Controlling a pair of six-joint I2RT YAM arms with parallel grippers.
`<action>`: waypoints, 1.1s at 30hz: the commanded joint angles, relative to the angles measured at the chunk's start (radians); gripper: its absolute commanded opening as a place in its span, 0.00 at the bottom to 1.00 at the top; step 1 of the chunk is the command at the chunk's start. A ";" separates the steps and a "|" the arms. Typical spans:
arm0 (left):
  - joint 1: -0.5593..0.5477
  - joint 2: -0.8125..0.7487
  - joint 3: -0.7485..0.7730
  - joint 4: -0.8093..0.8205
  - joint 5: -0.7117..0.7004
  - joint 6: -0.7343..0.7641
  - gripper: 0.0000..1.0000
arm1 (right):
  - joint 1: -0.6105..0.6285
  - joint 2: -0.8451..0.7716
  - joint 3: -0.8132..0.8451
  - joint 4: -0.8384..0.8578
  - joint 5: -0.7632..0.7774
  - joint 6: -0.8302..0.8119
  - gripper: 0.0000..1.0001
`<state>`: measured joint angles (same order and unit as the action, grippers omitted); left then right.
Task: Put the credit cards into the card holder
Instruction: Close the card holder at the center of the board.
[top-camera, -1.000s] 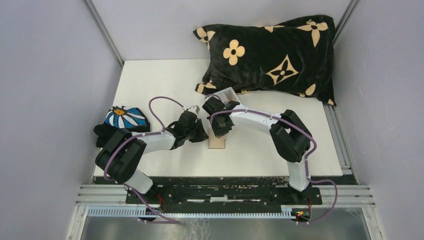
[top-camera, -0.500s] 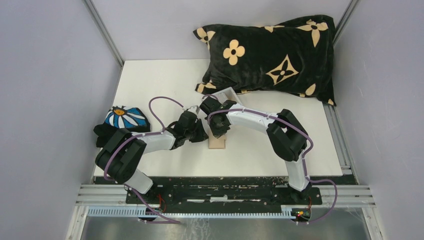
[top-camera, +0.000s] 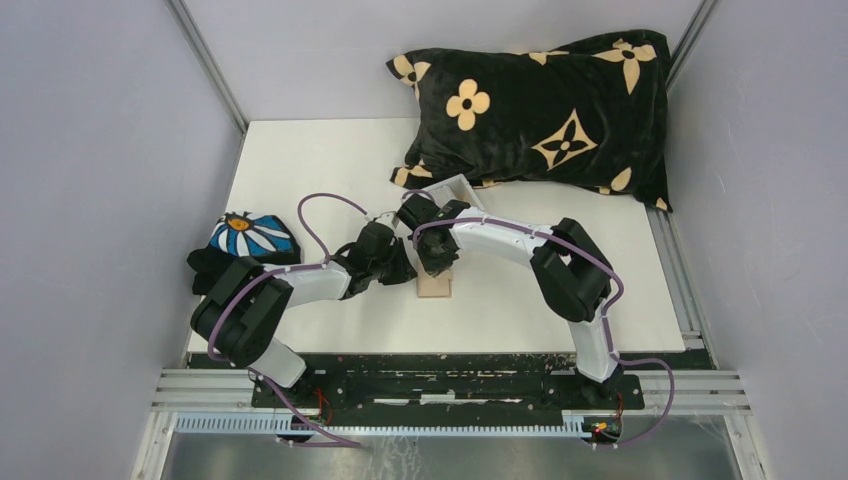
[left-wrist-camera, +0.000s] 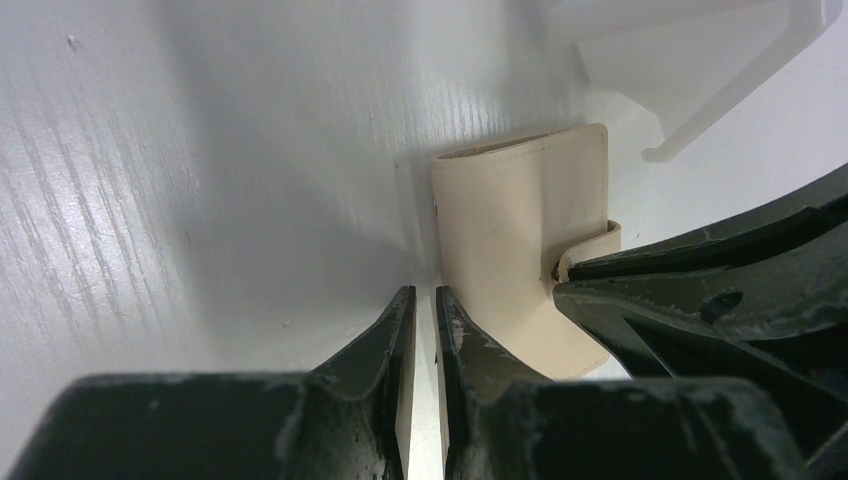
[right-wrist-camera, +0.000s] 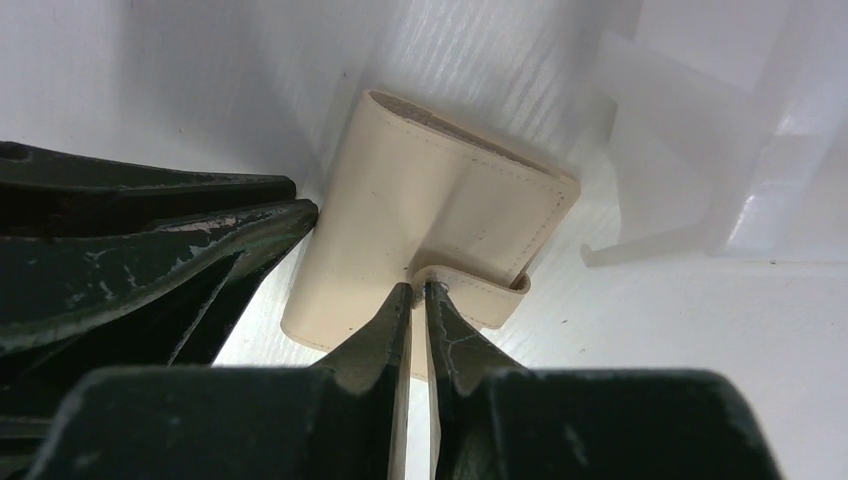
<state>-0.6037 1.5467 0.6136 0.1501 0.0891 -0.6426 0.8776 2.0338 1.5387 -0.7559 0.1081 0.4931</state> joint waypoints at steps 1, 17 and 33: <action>-0.010 0.009 -0.008 0.033 0.030 0.029 0.20 | 0.008 0.026 0.040 0.014 0.019 0.010 0.13; -0.010 0.003 -0.011 0.030 0.031 0.034 0.20 | -0.008 0.063 0.037 0.003 -0.003 0.028 0.11; -0.011 0.010 -0.025 0.053 0.024 0.006 0.20 | -0.054 0.119 0.010 0.008 -0.094 0.041 0.12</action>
<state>-0.6037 1.5467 0.6010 0.1738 0.0902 -0.6426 0.8288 2.0689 1.5677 -0.7792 -0.0002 0.5308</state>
